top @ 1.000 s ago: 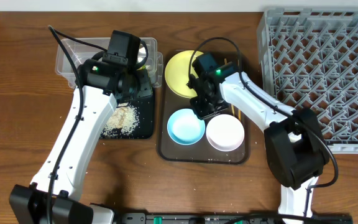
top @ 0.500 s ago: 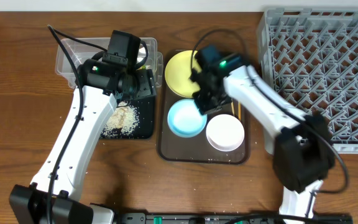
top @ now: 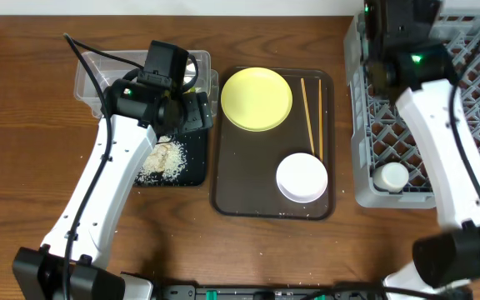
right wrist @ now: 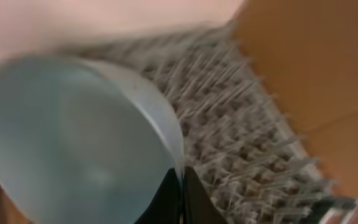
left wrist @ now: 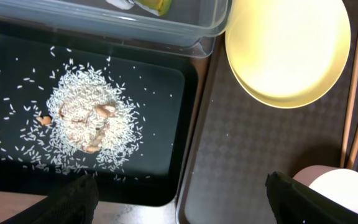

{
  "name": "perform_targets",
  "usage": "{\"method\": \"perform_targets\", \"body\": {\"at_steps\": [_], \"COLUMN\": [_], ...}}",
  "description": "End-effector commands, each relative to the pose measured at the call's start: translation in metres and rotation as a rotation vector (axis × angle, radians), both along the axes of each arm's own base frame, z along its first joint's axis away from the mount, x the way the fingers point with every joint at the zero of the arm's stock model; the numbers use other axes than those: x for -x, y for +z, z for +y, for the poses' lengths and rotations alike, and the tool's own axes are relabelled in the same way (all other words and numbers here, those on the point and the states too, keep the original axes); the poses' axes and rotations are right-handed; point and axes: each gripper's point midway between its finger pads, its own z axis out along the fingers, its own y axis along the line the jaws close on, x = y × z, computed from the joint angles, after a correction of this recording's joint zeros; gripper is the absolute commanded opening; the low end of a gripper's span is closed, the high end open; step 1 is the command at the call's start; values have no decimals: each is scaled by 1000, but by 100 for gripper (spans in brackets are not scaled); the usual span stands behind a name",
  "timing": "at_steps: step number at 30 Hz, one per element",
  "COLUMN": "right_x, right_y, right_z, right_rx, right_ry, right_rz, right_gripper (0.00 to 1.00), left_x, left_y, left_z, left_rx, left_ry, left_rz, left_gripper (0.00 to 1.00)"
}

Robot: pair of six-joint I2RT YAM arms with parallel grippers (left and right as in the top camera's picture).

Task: Sort waste into correct bins and load items into the dishwasher rack
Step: 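Carry the light-blue bowl with the right gripper into the grey rack, then move the right gripper back and grasp the pink bowl rim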

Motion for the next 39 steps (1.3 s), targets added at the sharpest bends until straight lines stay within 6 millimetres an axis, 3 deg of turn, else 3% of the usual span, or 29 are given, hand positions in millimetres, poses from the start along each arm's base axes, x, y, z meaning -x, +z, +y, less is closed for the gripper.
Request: {"method": "perform_targets", "body": {"at_steps": [1,10,15,25,32,39], "right_x": [-7,-68,-87,-98,-99,-94], "right_y": [6,-27,-55,-112,-124,-134], "right_z": [-37,-40,-36,-39,-34,-11], "right_rx": [245,443,478,532,545,586], "right_ry": [-210,-265,-241,-211,-193,-119], "right_rz": [-32,-28,9,152,185,283], "right_gripper": [2,1,1,1,1,2], "left_x": [-2,-2,-2,-2,-2,-2], "left_y": [0,0,0,0,0,0], "left_z": [4,4,4,4,4,4], "left_rx": [-12,-12,-12,-12,-12,-12], "left_ry": [8,8,8,8,8,8], "left_rz": [-3,-3,-3,-3,-3,-3], "left_gripper": [89,90,90,90,90,90]}}
